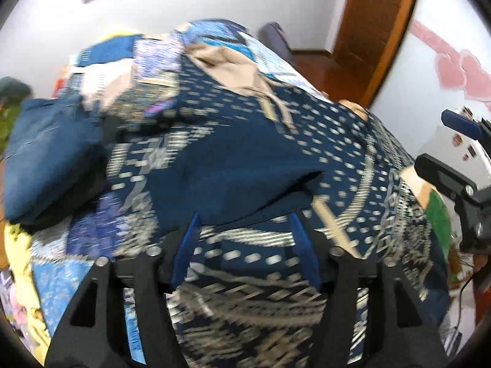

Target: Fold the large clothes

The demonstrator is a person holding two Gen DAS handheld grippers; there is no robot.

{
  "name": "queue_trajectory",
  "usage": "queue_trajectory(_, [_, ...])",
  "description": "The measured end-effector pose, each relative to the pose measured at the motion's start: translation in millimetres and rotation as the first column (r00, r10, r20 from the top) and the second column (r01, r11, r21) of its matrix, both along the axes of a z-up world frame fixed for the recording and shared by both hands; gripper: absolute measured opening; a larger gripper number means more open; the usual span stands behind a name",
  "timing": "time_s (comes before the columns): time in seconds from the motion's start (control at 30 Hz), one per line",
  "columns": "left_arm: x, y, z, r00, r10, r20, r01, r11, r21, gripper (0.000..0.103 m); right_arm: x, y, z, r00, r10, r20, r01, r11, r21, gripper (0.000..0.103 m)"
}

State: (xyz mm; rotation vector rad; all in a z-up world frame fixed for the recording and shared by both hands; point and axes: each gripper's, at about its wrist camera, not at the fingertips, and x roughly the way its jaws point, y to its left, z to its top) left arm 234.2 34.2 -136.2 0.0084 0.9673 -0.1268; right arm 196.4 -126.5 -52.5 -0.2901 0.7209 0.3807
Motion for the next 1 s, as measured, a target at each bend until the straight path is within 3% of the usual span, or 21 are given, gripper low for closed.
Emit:
queue_trajectory(0.1, [-15.3, 27.9, -1.8, 0.997, 0.074, 0.025, -0.074, 0.997, 0.017, 0.070, 0.1, 29.9, 1.3, 0.997, 0.083, 0.010, -0.083, 0.996, -0.023, 0.103])
queue_trajectory(0.2, [-30.5, 58.6, -11.4, 0.991, 0.131, 0.011, -0.131, 0.990, 0.054, 0.070, 4.2, 62.0, -9.3, 0.988, 0.151, -0.034, -0.152, 0.987, -0.052, 0.103])
queue_trajectory(0.47, [-55.5, 103.0, -42.1, 0.981, 0.195, -0.024, -0.192, 0.977, 0.091, 0.070, 11.6, 140.0, -52.3, 0.946, 0.290, -0.147, -0.309, 0.942, -0.128, 0.102])
queue_trajectory(0.73, [-63.7, 126.0, -62.8, 0.972, 0.229, -0.049, -0.227, 0.973, 0.052, 0.070, 28.7, 194.2, -79.5, 0.897, 0.356, -0.262, -0.395, 0.911, -0.115, 0.093])
queue_trajectory(0.83, [-60.5, 131.7, -69.7, 0.967, 0.246, -0.062, -0.243, 0.969, 0.046, 0.070, 33.2, 207.8, -95.7, 0.881, 0.363, -0.304, -0.418, 0.898, -0.138, 0.073])
queue_trajectory(0.9, [-57.5, 134.8, -73.4, 0.963, 0.258, -0.073, -0.256, 0.966, 0.034, 0.070, 35.9, 209.4, -106.8, 0.859, 0.374, -0.350, -0.434, 0.894, -0.110, 0.035])
queue_trajectory(1.0, [-54.2, 137.7, -75.9, 0.956, 0.283, -0.072, -0.283, 0.959, 0.009, 0.070, 34.6, 202.0, -102.7, 0.876, 0.361, -0.320, -0.410, 0.907, -0.099, 0.017])
